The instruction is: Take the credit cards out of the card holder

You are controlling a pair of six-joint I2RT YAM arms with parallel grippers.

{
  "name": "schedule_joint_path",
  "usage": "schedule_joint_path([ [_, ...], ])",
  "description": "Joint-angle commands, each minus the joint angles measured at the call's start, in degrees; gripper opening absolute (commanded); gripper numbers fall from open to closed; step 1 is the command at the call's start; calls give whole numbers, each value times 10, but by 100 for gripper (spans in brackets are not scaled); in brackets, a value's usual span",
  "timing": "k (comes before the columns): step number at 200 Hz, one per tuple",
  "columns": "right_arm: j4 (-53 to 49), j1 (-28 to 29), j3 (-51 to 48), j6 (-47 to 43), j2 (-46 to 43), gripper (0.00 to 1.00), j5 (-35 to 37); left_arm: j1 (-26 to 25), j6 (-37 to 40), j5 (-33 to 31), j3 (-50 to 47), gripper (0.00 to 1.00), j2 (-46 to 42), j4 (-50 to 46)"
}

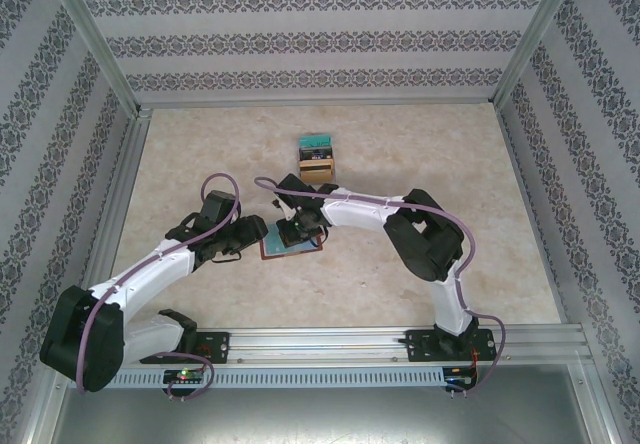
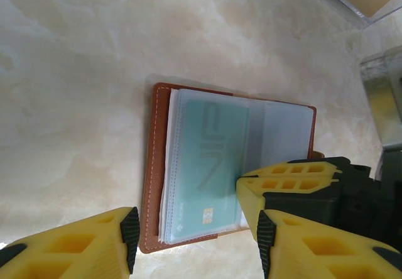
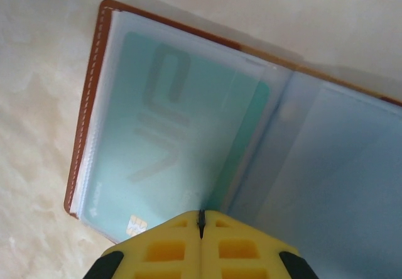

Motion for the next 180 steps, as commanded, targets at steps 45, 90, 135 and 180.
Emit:
schedule_joint_path([
  [45, -9, -7, -17, -2, 22, 0, -3, 6, -10, 34, -10, 54, 17, 20],
  [90, -6, -9, -23, 0, 18, 0, -3, 6, -25, 72, -21, 49, 59, 77],
  [135, -5, -8, -26, 1, 16, 0, -6, 6, -35, 88, -21, 47, 100, 125],
  [180, -5, -8, -27, 2, 16, 0, -6, 6, -34, 90, -14, 46, 120, 141],
])
